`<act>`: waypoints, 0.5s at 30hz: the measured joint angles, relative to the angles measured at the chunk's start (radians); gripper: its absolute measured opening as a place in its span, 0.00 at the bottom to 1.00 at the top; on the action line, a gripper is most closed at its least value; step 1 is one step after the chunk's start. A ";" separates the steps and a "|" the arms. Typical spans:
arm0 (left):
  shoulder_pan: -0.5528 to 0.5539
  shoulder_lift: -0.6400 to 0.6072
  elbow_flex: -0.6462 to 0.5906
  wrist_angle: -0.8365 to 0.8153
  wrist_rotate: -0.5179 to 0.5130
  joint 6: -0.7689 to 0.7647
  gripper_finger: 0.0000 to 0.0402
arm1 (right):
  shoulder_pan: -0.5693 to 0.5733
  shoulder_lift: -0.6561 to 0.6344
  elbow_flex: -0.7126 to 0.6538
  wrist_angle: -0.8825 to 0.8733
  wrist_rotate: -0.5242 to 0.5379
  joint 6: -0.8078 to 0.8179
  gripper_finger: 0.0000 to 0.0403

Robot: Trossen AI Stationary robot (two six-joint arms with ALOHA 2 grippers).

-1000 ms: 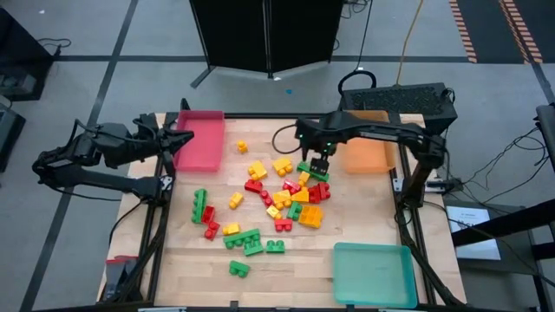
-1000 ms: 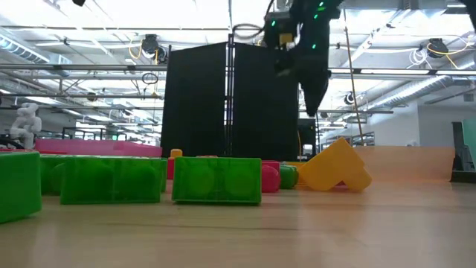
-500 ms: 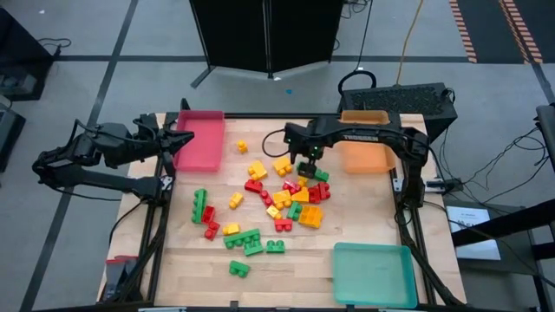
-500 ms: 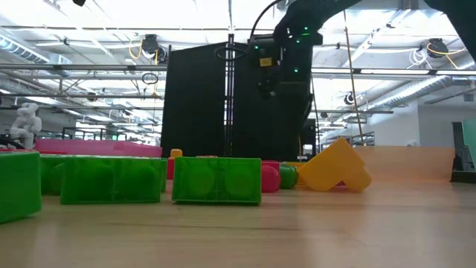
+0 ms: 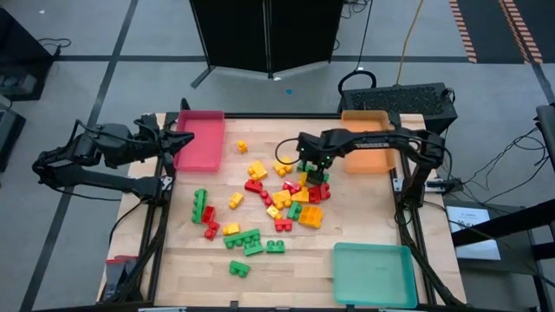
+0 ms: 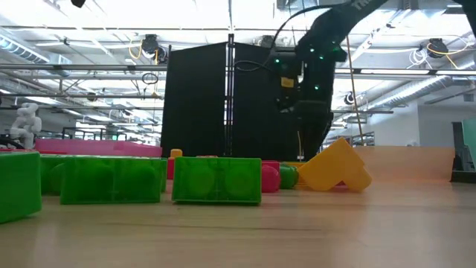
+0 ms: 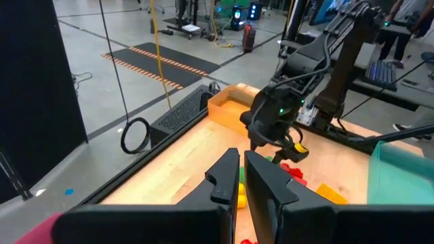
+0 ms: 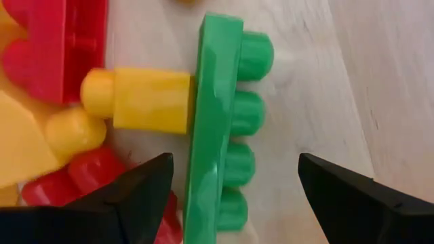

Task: Sort blocks
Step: Put the green game piece into the orange bin

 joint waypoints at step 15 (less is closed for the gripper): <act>0.000 0.000 0.000 0.000 -0.003 0.000 0.08 | -0.003 0.009 -0.176 0.228 0.025 0.073 0.74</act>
